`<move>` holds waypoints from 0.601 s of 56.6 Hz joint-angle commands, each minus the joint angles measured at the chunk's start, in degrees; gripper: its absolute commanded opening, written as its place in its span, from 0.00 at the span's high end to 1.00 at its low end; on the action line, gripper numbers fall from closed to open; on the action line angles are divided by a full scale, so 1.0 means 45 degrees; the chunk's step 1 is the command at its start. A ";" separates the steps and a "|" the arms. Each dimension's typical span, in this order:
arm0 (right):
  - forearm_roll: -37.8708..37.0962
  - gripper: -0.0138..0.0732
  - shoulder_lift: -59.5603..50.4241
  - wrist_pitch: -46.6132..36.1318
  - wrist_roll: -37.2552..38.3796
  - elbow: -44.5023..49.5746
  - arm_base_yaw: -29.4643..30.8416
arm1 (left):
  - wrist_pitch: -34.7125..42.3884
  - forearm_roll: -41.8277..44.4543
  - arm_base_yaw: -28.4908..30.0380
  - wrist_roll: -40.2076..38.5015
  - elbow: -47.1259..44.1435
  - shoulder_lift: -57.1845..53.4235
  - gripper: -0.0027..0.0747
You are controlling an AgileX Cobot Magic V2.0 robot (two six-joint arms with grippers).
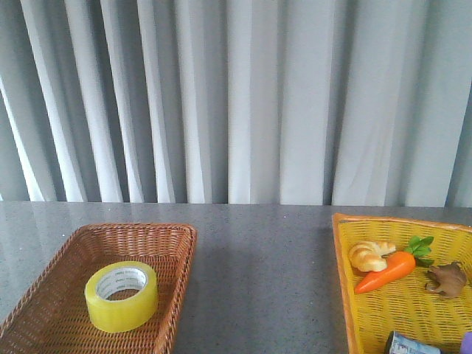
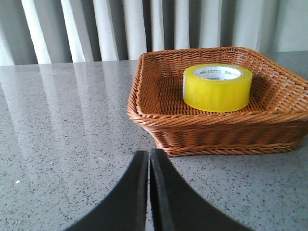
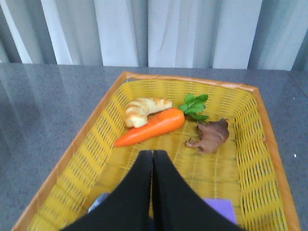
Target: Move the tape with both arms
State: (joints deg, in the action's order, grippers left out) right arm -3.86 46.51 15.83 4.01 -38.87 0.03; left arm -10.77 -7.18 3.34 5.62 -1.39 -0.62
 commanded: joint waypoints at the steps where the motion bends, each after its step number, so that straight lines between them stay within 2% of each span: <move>1: -0.0129 0.85 -0.1725 -0.1108 0.0016 0.1400 0.0120 | 0.0904 -0.0139 0.0045 -0.0113 0.0094 -0.0210 0.97; 11: -0.0147 0.85 -0.4519 -0.1133 -0.0023 0.4123 0.0120 | 0.0904 -0.0139 0.0045 -0.0113 0.0094 -0.0210 0.97; 23: -0.0135 0.85 -0.6696 -0.1170 -0.0023 0.5969 0.0120 | 0.0904 -0.0139 0.0045 -0.0113 0.0094 -0.0210 0.97; 34: -0.0135 0.85 -0.8507 -0.2593 -0.0023 0.7443 0.0270 | 0.0904 -0.0139 0.0045 -0.0113 0.0094 -0.0210 0.97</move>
State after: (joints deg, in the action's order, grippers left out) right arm -3.90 10.97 12.69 4.01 -6.40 0.46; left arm -10.77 -7.18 3.34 5.62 -1.39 -0.62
